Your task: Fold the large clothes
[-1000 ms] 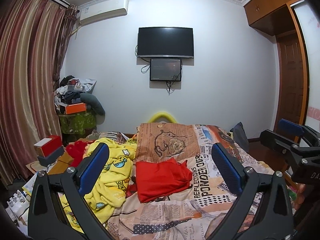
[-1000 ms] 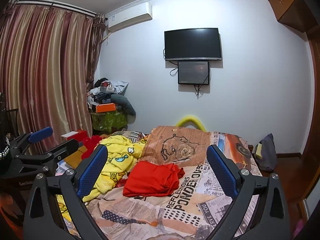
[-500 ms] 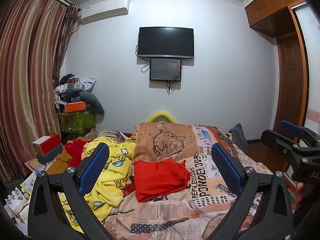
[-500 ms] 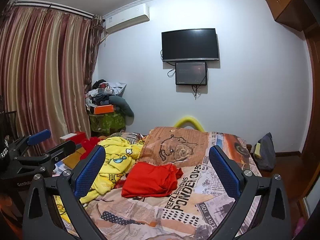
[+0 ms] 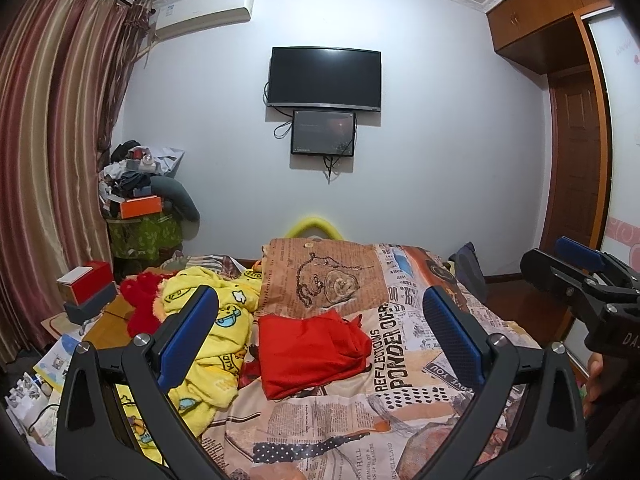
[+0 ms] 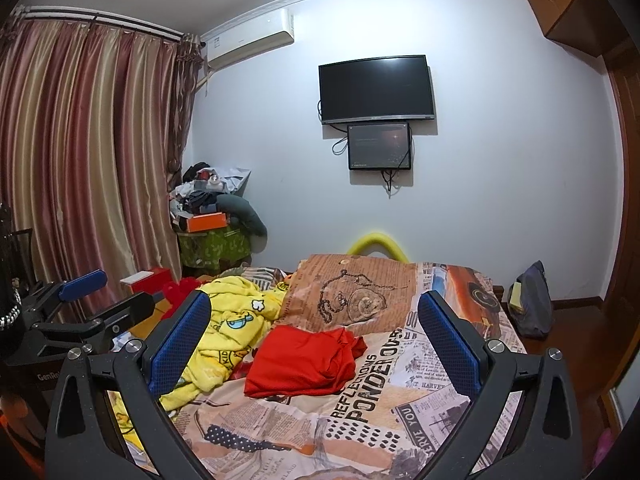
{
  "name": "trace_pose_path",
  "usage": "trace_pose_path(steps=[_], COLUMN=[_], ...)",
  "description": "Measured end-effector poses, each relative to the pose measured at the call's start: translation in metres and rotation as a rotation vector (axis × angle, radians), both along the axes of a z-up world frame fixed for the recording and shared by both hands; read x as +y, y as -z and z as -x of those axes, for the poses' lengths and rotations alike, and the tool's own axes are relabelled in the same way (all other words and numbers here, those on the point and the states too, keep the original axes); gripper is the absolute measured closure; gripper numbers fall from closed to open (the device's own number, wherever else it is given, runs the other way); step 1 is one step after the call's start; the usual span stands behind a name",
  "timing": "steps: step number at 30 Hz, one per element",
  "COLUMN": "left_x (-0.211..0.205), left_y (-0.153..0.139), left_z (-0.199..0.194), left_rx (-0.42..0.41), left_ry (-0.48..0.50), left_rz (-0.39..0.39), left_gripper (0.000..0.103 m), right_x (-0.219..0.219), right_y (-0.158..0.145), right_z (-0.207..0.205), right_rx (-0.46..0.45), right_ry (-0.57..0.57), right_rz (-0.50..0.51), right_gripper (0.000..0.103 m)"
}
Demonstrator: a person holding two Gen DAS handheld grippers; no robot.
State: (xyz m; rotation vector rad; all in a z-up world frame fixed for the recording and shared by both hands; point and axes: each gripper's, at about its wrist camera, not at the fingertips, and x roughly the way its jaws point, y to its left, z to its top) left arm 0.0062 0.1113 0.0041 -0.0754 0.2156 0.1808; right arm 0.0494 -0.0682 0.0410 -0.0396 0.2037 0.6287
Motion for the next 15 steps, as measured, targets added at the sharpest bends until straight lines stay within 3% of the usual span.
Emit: trace_pose_path(steps=[15], left_x=[-0.0044], left_y=[0.0005], left_z=[0.0018], left_rx=[-0.007], left_ry=[0.006], left_rz=[-0.002], left_gripper=[0.0], right_x=[0.0007], right_y=[0.0012], right_z=[-0.0035], right_rx=[0.006], right_ry=[0.006], right_rz=[0.002], right_gripper=[0.0])
